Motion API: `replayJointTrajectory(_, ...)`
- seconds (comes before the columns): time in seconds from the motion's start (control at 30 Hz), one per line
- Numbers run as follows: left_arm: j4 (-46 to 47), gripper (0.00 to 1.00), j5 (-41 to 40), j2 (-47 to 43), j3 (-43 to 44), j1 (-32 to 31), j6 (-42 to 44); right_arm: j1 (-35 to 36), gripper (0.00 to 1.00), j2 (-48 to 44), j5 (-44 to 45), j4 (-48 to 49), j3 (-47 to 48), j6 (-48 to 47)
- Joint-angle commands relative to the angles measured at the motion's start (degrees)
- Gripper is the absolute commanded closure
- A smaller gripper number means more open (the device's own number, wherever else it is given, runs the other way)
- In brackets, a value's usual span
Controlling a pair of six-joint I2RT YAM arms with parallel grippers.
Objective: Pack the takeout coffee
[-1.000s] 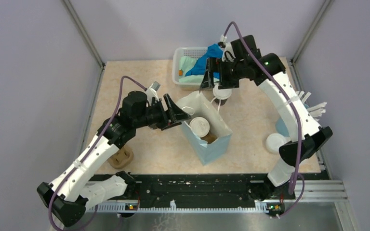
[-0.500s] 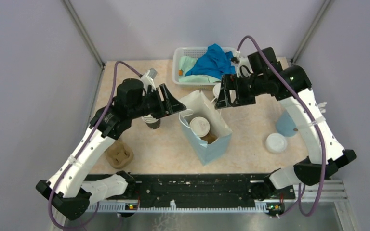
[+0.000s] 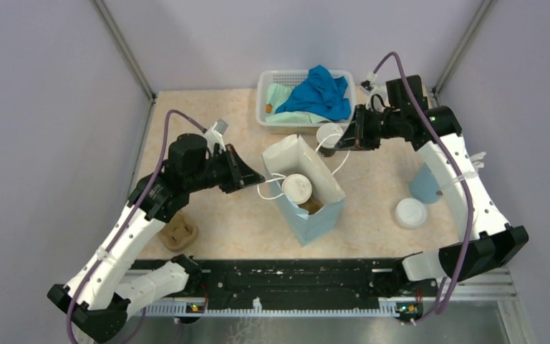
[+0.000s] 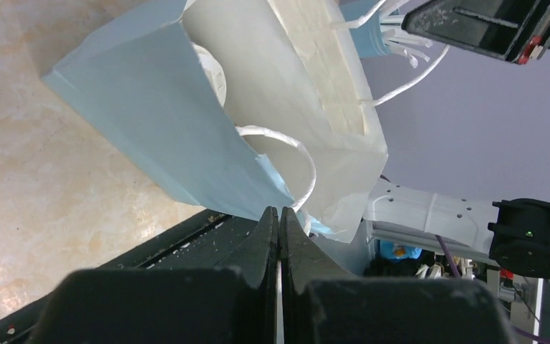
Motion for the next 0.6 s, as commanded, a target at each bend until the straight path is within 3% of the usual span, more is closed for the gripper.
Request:
replayJointTrajectory(0.0,0.6,1.0,0.5,-4.3,-3.3,0.1,-2.4,-0.4,0.99,2.5,-2.0,6.6,-1.1,-3.1)
replayJointTrajectory(0.27,4.7,1.0,3.3,-6.3,-10.8,-1.9,-8.7,-0.6,1.0,8.7,-8.1,16.6,-3.5,-1.6)
replayJointTrajectory(0.57,7.3,1.0,-0.2,-1.9,-10.1,-7.8,-8.9,0.4,1.0,17.0,-14.1,23.4,0.0,2.7)
